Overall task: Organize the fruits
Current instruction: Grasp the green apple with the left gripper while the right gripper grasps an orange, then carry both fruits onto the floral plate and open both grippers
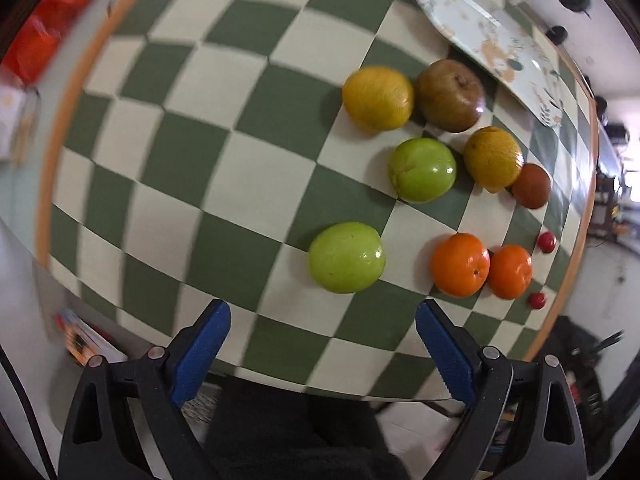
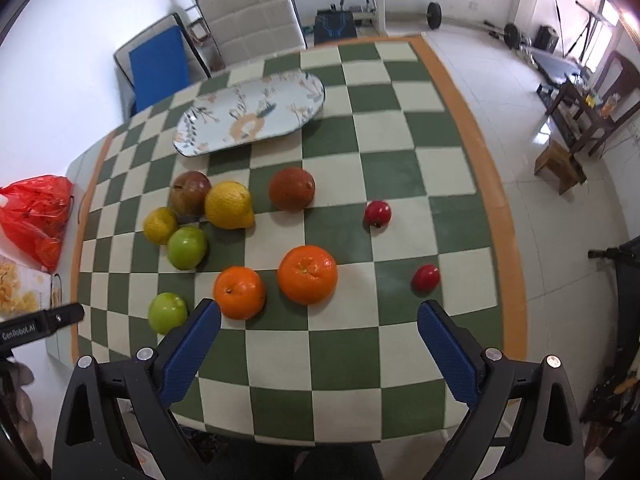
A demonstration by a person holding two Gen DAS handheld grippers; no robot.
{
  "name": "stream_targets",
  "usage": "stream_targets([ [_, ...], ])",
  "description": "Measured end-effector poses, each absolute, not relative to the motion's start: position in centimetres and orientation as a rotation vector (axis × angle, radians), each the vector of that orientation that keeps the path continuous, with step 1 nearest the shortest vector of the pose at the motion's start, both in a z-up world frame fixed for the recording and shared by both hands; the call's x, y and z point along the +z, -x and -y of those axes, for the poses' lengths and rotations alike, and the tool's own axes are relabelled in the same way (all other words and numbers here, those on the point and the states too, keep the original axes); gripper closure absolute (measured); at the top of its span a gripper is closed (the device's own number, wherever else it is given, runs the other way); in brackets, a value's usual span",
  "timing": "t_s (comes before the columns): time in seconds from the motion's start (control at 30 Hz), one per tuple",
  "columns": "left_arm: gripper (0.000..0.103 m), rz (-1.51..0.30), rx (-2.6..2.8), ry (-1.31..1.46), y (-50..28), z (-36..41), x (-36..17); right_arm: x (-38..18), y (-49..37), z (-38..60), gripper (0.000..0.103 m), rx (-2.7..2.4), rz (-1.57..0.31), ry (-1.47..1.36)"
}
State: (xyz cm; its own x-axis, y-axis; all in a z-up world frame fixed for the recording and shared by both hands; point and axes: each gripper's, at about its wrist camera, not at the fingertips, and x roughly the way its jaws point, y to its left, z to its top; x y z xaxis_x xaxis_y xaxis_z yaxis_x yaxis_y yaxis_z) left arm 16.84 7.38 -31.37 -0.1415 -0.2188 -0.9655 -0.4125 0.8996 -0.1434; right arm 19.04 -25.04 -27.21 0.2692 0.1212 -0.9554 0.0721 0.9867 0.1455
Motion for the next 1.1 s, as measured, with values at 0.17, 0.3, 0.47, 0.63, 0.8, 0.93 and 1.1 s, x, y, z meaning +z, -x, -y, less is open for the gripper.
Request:
stream_targets([
  [0.17,0.008,-1.811,0.177,0.67,-17.9,-7.9,-35.9,-32.3,-21.1,25.4,0.008,-0.019,-1.405,-0.241],
  [0.3,0.015,-1.855,0.147,0.717,-18.4,-6.9,-38.4,-34.5,-21.9,25.0,0.009,-0.041,-1.462,-0.29],
  [0.47,0.042,-1.876,0.129,0.674,-18.2,-5.6,-40.0,-36.2,-22.8,23.8,0.009,-0.062,-1.499,-0.296],
  [0.63,0.043,-1.805,0.077,0.376,-19.5,-3.1,-38.5,-37.6,-23.7,23.9,0.011,-0.093,-1.529,-0.347],
  [0.8,0.043,-1.745,0.021,0.165,-20.6,-0.7,-37.8,-39.8,-24.9,24.1,0.017,-0.116,-1.578,-0.394],
  [0.93,0.043,-1.728,0.012,0.209,-21.2,-1.0,-37.9,-42.1,-25.2,23.9,0.035,-0.108,-1.649,-0.465],
  [1.1,0.043,-1.72,-0.016,0.258,-21.3,-1.6,-38.1,-42.5,-25.3,23.6,0.035,-0.125,-1.655,-0.443],
])
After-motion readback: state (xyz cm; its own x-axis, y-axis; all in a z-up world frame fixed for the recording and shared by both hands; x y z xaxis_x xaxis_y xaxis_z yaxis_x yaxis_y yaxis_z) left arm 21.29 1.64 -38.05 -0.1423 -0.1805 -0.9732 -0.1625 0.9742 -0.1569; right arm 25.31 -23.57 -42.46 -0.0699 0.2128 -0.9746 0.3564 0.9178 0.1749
